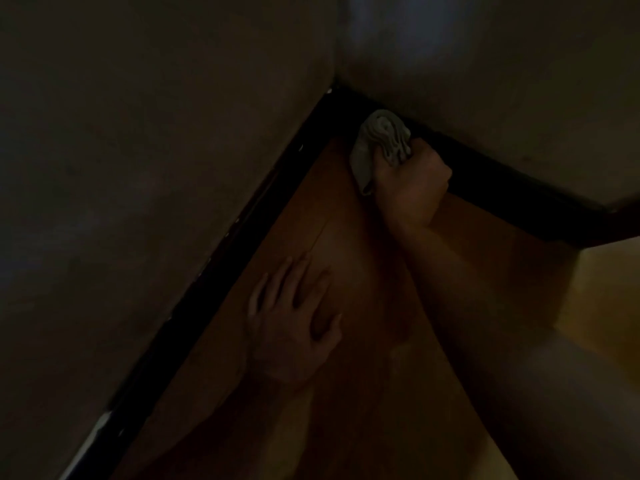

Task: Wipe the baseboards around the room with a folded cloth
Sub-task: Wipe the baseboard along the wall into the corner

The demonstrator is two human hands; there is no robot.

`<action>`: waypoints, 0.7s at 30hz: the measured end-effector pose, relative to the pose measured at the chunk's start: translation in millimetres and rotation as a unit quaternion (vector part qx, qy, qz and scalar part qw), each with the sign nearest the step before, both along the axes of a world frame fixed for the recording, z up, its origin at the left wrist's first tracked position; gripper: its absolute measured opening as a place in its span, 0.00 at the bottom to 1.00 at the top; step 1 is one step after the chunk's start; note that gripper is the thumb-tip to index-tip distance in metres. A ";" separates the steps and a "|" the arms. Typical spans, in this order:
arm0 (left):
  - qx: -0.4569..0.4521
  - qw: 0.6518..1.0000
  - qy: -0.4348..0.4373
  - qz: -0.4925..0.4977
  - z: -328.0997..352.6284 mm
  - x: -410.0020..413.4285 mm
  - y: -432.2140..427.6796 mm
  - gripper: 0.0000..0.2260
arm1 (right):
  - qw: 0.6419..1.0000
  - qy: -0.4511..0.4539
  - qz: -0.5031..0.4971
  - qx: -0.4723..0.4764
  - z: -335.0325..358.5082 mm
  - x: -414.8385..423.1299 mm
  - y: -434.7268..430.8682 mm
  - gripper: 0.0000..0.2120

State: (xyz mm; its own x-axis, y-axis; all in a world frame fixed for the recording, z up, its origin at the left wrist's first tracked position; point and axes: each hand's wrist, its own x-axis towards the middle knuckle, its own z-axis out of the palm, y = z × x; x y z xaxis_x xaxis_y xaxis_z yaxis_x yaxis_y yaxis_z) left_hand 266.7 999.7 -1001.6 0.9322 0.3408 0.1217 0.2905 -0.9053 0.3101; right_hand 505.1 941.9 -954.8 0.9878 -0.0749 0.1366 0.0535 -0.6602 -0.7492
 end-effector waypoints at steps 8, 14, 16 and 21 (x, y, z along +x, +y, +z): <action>-0.010 1.000 0.007 -0.005 3.1 0.6 0.5 0.27 | 0.999 0.001 0.038 0.000 4.8 2.2 2.8 0.17; -0.008 1.000 0.017 -0.013 1.5 -1.4 0.5 0.28 | 0.998 -0.033 0.019 -0.048 1.8 -1.3 -75.1 0.17; 0.008 0.999 0.032 -0.019 2.0 -1.3 0.5 0.27 | 0.998 -0.028 0.016 -0.048 2.3 -5.2 -94.8 0.18; 0.034 0.996 0.080 -0.031 6.9 7.2 -11.4 0.29 | 0.998 -0.004 0.013 -0.057 13.1 -14.6 -128.3 0.19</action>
State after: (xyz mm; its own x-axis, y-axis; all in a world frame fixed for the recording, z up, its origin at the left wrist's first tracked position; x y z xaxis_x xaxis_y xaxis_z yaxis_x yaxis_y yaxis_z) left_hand 273.9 988.3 -994.7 0.9607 0.2774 -0.0099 0.2736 -0.9406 0.2009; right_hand 490.5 813.6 -941.7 0.9881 -0.0332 0.1499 0.0766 -0.7393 -0.6690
